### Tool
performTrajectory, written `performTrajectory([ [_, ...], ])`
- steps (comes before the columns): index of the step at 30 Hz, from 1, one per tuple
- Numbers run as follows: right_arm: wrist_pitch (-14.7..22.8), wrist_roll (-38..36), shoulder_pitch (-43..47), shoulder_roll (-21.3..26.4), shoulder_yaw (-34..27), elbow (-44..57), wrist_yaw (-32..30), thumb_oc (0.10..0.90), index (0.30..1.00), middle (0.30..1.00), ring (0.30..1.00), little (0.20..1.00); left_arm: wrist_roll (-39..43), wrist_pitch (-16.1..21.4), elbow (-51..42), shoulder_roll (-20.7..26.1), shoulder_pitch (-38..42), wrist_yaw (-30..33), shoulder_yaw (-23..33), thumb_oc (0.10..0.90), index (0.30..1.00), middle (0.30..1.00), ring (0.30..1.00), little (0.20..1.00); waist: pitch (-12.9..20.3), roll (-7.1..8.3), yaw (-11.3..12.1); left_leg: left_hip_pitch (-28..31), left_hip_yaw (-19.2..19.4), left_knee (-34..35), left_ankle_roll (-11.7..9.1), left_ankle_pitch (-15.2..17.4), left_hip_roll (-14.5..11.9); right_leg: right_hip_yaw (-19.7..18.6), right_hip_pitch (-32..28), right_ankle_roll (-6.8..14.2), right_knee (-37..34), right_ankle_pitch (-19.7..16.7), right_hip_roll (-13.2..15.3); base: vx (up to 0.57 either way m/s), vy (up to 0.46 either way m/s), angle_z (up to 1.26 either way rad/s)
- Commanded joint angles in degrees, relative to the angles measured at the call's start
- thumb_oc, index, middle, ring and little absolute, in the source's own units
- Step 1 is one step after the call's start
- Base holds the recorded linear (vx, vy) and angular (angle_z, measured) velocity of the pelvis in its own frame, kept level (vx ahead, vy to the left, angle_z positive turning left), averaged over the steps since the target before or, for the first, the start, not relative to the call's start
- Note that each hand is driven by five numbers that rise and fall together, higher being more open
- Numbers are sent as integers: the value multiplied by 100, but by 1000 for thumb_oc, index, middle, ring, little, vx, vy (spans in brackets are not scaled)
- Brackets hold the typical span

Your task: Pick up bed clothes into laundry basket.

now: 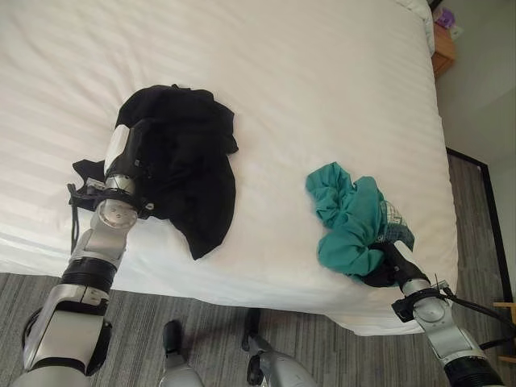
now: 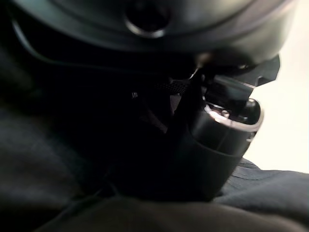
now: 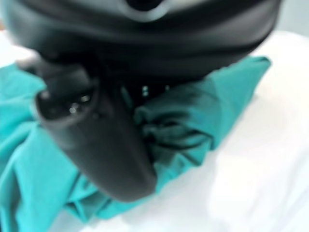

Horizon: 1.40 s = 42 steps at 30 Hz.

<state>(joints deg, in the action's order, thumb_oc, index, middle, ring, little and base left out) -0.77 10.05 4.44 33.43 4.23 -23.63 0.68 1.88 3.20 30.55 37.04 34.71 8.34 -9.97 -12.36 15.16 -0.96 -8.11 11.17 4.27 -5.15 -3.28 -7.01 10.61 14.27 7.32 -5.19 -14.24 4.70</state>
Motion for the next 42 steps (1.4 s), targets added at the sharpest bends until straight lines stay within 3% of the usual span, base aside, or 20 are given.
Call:
performTrajectory([
  [1,-61,193,-310,140,-29,155,84,400,300,300,300,300,882,35,-287,-970,-1213,-547,-227,400,300,300,300,300,-345,-466,44,-220,-431,73,-27,-46,-65,205,-796,489,19,1003,252,20,-4,-9],
  [3,-50,178,-374,113,-91,219,82,400,300,300,300,300,1081,80,-518,-982,-1506,-515,-11,400,300,300,300,300,-320,-515,97,-181,-444,73,-24,-40,-50,220,-851,479,19,1027,261,31,-12,-6],
  [6,43,-422,-564,-153,-619,518,41,400,300,300,300,300,2158,345,-1275,-1214,-2812,-496,1111,400,300,300,300,300,-94,-777,353,3,-526,73,-32,-27,35,329,-1142,425,19,1169,334,66,-35,0],
  [10,204,-1218,-508,-324,-842,884,133,400,300,300,300,300,2249,397,-1638,-1245,-3344,-571,1575,400,300,300,300,300,78,-931,470,134,-588,73,-30,-24,89,403,-1340,389,19,1250,378,38,-55,14],
  [11,255,-1516,-485,-386,-965,1206,225,400,300,300,300,300,2367,442,-1828,-1303,-3635,-638,1813,400,300,300,300,300,208,-1040,558,223,-627,73,-30,-23,131,477,-1496,368,19,1301,414,16,-47,13],
  [14,291,-1904,-412,-441,-993,1420,331,400,300,300,300,300,2591,454,-1881,-1448,-3787,-727,1927,400,300,300,300,300,295,-1143,641,285,-685,73,-34,-48,169,556,-1627,338,19,1339,442,10,-55,11],
  [16,256,-2764,-390,-716,-1014,1762,575,400,300,300,300,300,3140,450,-2082,-1822,-4049,-1011,2031,400,300,300,300,300,408,-1260,768,331,-770,73,-59,-105,224,701,-1792,297,19,1399,472,-20,-75,20],
  [17,250,-2775,-403,-710,-1016,1770,580,400,300,300,300,300,3144,445,-2094,-1823,-4064,-1015,2031,400,300,300,300,300,411,-1262,760,335,-779,73,-60,-105,225,711,-1801,297,19,1403,472,-15,-61,36],
  [18,363,-3460,-486,-1021,-1068,1947,632,400,300,300,300,300,3292,475,-2318,-2064,-4224,-1114,2029,400,300,300,300,300,495,-1322,856,346,-867,73,-82,-139,262,835,-1892,267,19,1442,493,0,-35,40],
  [20,356,-3808,-536,-1170,-1047,2046,671,400,300,300,300,300,3358,501,-2495,-2182,-4314,-1112,2051,400,300,300,300,300,547,-1338,892,352,-921,73,-91,-150,284,908,-1949,254,19,1462,501,10,-59,43],
  [21,382,-4751,-666,-1640,-940,2219,952,400,300,300,300,300,3548,566,-2710,-2553,-4483,-1100,2057,400,300,300,300,300,599,-1353,1013,407,-1003,73,-110,-143,310,1037,-2091,224,19,1513,507,10,-62,28],
  [22,382,-4753,-671,-1638,-942,2222,954,400,300,300,300,300,3547,564,-2717,-2556,-4489,-1099,2054,400,300,300,300,300,610,-1356,1007,386,-1011,73,-104,-163,313,1044,-2075,224,19,1496,508,6,-83,44],
  [23,335,-5969,-873,-2189,-624,2122,1227,400,300,300,300,300,3901,565,-2763,-2863,-4623,-1054,1916,400,300,300,300,300,650,-1357,1078,438,-1057,73,-116,-160,330,1124,-2180,202,19,1538,508,-24,-37,45],
  [27,126,-5710,-1269,-2136,-417,2279,1441,400,300,300,300,300,3453,466,-2926,-2798,-4869,-1242,1831,400,300,300,300,300,808,-1383,1129,479,-1104,73,-109,-165,354,1185,-2253,205,19,1563,518,-1,-19,23],
  [32,-22,-5629,-1541,-2197,-426,2302,1462,400,300,300,300,300,3494,399,-2817,-2828,-4890,-1349,1711,400,300,300,300,300,887,-1406,1120,570,-1138,73,-82,-110,376,1224,-2371,208,19,1582,539,5,7,16],
  [42,331,-5671,-1512,-2217,-1080,2308,1065,400,300,300,300,300,3265,537,-3092,-2657,-4701,-1103,1745,400,300,300,300,300,848,-1365,790,754,-847,73,48,78,372,855,-2276,271,19,1492,590,0,31,-9],
])
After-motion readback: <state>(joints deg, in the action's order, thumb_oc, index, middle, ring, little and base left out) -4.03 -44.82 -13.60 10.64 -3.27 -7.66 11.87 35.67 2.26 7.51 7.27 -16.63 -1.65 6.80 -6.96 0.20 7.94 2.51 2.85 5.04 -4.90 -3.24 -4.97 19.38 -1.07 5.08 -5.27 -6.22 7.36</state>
